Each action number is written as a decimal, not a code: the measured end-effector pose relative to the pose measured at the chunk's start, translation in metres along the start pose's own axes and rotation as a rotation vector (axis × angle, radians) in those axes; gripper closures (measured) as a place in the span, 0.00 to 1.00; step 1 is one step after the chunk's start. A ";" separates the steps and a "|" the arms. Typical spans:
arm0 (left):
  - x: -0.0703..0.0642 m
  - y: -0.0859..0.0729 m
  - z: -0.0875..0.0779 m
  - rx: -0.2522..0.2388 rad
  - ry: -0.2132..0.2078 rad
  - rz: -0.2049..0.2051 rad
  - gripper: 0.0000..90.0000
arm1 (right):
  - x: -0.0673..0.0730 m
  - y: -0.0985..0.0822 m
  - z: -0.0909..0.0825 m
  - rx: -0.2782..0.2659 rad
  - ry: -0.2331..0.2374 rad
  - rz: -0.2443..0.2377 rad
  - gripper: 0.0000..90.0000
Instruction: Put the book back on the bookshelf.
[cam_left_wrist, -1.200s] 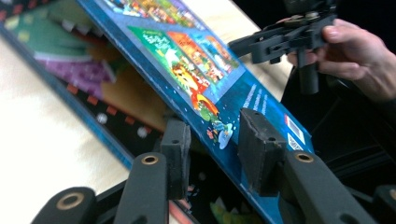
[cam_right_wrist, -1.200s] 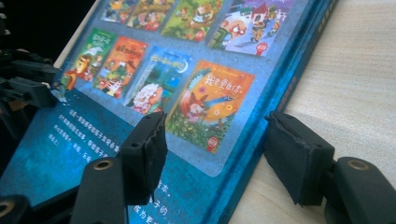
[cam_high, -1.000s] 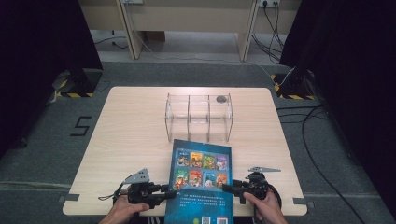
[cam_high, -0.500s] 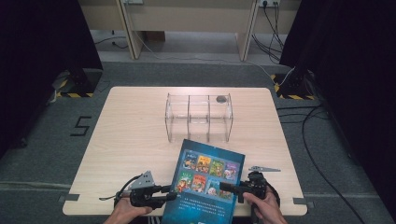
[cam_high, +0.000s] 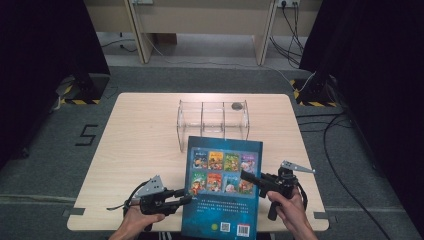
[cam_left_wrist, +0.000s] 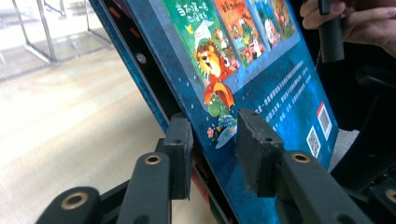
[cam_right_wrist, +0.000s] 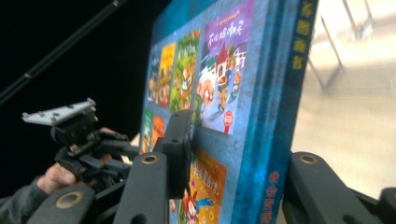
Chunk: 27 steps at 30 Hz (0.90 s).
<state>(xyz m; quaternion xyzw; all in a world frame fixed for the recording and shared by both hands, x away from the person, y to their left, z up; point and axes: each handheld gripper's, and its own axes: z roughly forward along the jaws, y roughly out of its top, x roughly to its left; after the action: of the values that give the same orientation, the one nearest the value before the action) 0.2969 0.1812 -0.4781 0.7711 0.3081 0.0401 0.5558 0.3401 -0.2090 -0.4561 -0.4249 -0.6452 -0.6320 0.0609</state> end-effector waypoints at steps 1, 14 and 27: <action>0.001 0.002 0.000 -0.010 0.007 -0.001 0.73 | 0.002 0.005 0.001 -0.003 0.004 -0.018 0.72; 0.004 0.014 -0.002 -0.084 0.169 0.193 0.75 | 0.013 0.032 0.009 -0.004 0.028 -0.190 0.74; -0.004 0.011 -0.004 -0.141 0.288 0.372 0.76 | 0.034 0.039 0.008 0.005 0.011 -0.405 0.72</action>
<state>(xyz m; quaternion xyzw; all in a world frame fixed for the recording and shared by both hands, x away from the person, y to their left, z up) 0.2963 0.1801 -0.4659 0.7602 0.2333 0.2729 0.5414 0.3470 -0.1923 -0.4069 -0.2826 -0.7187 -0.6321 -0.0630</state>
